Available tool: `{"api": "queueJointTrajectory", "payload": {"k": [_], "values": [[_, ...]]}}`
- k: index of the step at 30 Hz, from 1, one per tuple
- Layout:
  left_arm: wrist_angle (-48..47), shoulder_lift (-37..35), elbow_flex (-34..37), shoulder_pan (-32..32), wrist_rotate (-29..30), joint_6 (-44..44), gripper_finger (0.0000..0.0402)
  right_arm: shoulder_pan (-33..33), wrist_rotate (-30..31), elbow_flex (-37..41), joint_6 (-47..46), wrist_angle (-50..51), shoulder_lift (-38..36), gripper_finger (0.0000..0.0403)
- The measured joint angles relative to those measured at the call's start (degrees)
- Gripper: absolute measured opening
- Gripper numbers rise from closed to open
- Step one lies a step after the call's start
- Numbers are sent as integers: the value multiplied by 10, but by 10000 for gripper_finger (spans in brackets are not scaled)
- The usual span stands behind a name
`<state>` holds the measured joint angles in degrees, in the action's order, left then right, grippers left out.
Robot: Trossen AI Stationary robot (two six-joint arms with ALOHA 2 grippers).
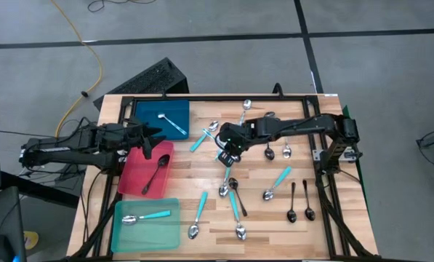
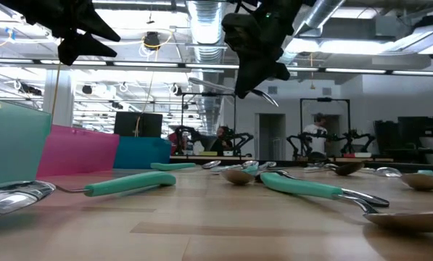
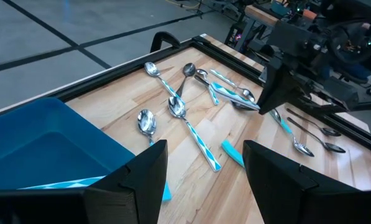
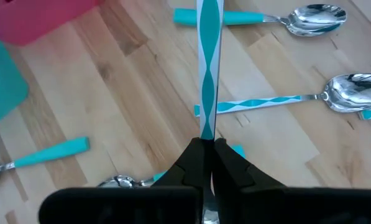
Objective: Sort silverware by color (type)
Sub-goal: Put the blue patterned spoon into the blue bin
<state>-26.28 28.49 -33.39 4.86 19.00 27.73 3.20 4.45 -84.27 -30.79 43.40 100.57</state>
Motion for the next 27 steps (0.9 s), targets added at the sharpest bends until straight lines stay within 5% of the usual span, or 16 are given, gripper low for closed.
{"api": "queueJointTrajectory", "payload": {"k": [27], "values": [[0,0,0,0,0,10,195,64,-48,0,15,-12,0,34]]}}
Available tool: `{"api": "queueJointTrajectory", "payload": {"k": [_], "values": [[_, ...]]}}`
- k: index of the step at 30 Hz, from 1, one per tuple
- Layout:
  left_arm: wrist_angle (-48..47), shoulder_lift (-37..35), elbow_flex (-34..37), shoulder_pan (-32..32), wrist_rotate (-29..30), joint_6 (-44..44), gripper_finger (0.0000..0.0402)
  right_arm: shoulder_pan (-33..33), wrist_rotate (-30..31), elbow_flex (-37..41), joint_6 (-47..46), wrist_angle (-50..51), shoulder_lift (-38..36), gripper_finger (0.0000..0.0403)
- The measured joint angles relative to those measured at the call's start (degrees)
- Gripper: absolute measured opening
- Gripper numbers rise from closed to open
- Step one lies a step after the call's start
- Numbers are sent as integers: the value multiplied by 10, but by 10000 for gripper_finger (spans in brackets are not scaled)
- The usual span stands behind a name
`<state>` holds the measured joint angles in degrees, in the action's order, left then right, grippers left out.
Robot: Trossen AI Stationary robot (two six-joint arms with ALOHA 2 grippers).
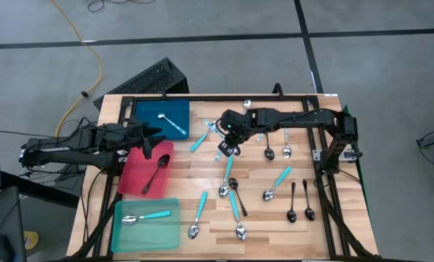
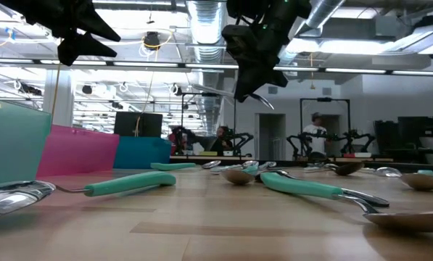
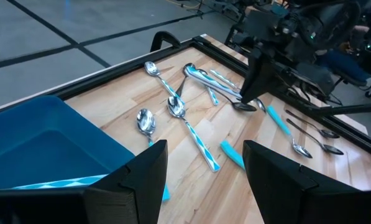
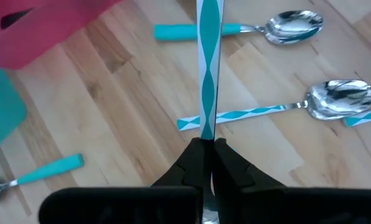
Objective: Sort silverware by color (type)
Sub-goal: Put the blue patterned spoon into the blue bin
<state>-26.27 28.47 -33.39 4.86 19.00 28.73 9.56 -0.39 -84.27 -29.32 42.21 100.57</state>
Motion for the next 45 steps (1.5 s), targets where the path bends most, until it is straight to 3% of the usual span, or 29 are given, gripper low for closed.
{"api": "queueJointTrajectory", "payload": {"k": [21,34,45], "values": [[0,0,0,0,12,9,195,12,-11,0,-9,-189,0,34],[0,0,0,0,11,9,195,19,36,0,-3,-307,1,34],[-1,0,0,0,12,9,195,17,18,-20,-9,-443,93,34]]}}
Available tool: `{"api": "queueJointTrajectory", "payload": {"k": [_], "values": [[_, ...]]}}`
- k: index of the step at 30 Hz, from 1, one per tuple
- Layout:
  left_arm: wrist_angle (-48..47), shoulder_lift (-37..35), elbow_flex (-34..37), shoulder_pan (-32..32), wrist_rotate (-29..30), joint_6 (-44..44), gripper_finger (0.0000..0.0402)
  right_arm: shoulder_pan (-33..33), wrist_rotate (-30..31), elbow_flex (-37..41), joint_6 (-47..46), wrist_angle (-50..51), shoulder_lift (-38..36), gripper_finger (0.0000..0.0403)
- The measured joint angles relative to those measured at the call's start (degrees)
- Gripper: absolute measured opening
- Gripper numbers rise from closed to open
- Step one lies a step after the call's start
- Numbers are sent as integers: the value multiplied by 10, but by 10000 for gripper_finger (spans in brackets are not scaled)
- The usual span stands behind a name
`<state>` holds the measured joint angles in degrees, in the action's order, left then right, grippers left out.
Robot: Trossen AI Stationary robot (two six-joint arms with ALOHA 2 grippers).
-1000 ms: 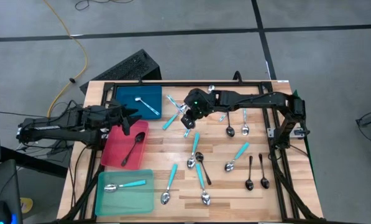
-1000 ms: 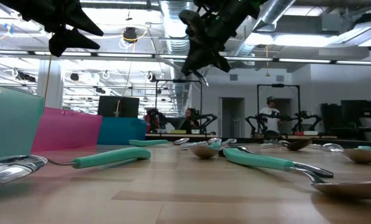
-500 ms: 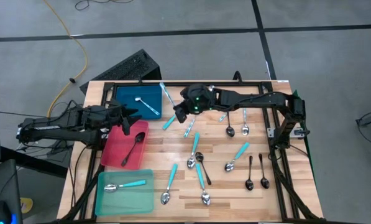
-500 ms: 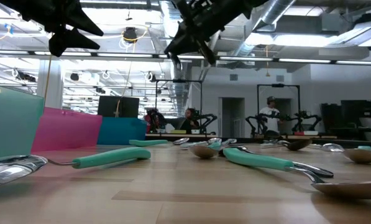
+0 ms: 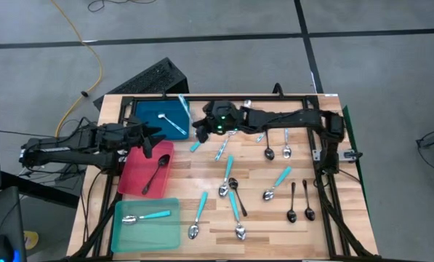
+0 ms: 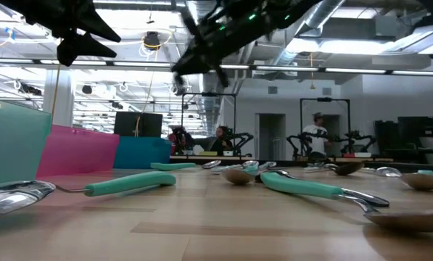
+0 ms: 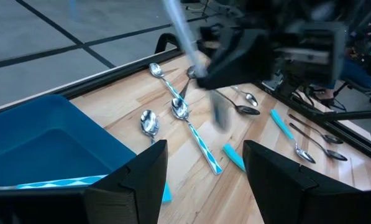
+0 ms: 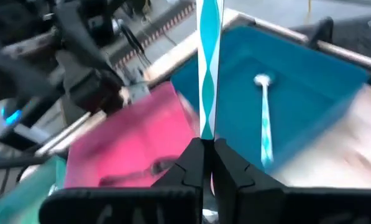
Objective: Sort silverware by color (type)
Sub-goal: Put the blue patterned spoon into the blue bin
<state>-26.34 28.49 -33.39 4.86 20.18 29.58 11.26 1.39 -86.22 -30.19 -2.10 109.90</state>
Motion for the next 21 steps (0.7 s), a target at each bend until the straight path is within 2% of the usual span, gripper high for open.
{"api": "queueJointTrajectory", "payload": {"k": [7,11,21], "values": [[-5,0,0,0,0,0,195,-1,-44,-105,2,-1,95,34],[-5,0,0,0,0,0,195,2,-46,-178,3,22,148,34],[-9,0,0,0,1,1,195,17,-76,-407,64,165,266,34]]}}
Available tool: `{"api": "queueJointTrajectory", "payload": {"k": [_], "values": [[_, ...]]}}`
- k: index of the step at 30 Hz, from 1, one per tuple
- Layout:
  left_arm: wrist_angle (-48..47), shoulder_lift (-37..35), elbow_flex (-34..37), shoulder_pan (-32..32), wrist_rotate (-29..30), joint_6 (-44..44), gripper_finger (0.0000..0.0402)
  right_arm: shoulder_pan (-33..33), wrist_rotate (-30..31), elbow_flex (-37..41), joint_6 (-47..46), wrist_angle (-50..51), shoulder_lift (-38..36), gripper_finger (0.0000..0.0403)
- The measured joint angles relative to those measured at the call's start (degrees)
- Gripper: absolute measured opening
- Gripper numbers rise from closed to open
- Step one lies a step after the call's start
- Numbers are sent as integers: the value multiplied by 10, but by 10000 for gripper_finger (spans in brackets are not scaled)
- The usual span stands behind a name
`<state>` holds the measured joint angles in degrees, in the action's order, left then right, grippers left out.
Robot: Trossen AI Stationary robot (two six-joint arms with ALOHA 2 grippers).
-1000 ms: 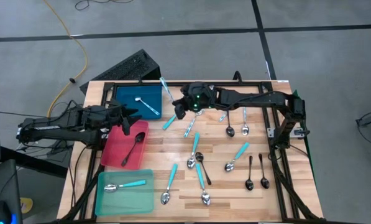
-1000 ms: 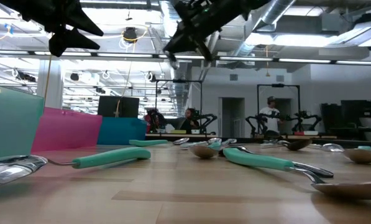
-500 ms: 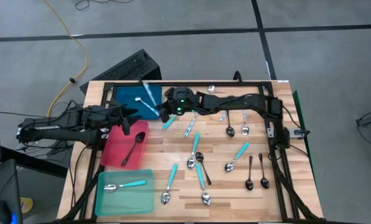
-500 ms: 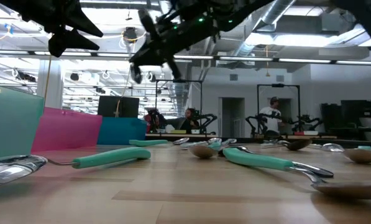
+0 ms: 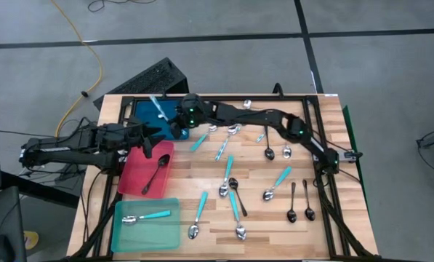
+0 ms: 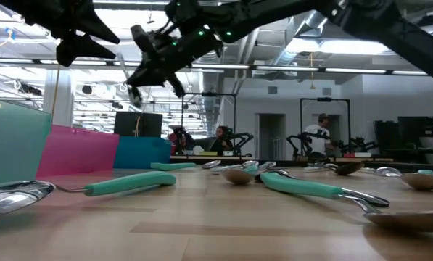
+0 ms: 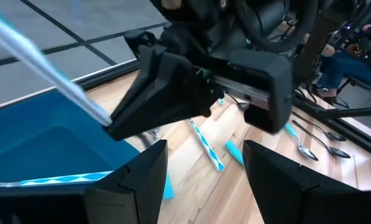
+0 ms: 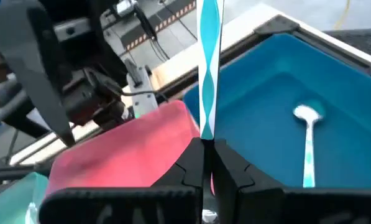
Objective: Sort silverware by color (type)
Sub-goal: Put the blue patterned spoon into the blue bin
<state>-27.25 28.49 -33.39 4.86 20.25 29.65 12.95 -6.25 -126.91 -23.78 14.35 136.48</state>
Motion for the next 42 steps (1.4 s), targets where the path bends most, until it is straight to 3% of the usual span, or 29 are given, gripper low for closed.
{"api": "queueJointTrajectory", "payload": {"k": [5,20,42], "values": [[-2,0,0,0,0,0,195,6,-1,-83,19,57,38,34],[-3,0,0,0,1,4,195,21,67,-76,72,102,45,34],[-8,0,0,0,16,11,195,37,82,-76,106,71,83,34]]}}
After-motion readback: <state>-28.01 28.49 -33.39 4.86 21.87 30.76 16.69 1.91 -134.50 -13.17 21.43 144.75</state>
